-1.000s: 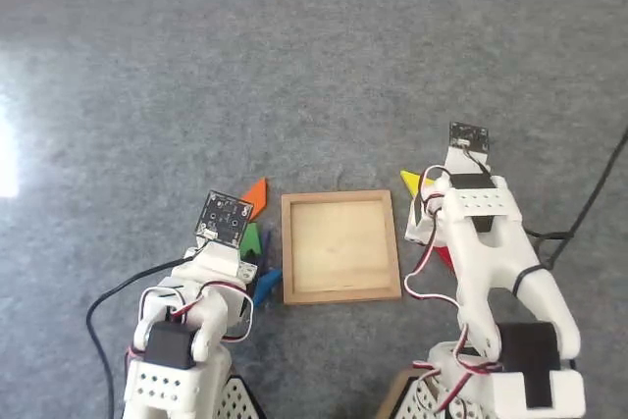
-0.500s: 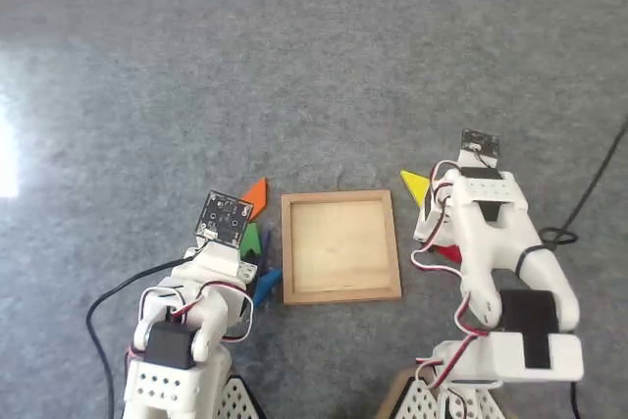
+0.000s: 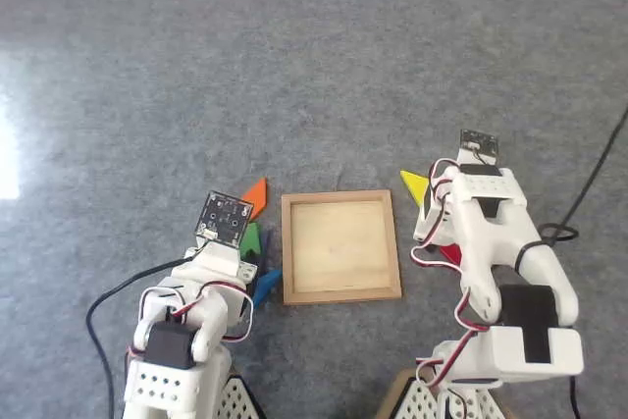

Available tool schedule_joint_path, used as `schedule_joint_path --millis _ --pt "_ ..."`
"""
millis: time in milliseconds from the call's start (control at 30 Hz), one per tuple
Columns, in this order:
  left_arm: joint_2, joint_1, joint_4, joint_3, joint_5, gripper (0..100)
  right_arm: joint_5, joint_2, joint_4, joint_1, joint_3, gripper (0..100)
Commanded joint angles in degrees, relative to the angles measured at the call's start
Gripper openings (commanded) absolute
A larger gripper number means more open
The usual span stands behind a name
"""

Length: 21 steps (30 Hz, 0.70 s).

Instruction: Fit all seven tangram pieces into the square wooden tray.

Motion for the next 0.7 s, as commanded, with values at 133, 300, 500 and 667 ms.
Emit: schedule_joint_path --millis 133,300,500,667 --pt "-1.23 0.09 0.26 -0.75 -0.09 9 0.79 0.57 1.63 1.27 -1.23 22.7" --pt "-1.23 0.09 0.26 -0.75 -0.09 9 4.66 0.48 2.15 1.19 -1.23 22.7" --pt "-1.23 0.09 0.26 -0.75 -0.09 9 7.03 -3.21 7.08 1.45 -3.87 22.7" --pt "-1.23 0.09 0.26 -0.75 -0.09 9 7.12 -12.44 14.29 2.15 -7.82 22.7"
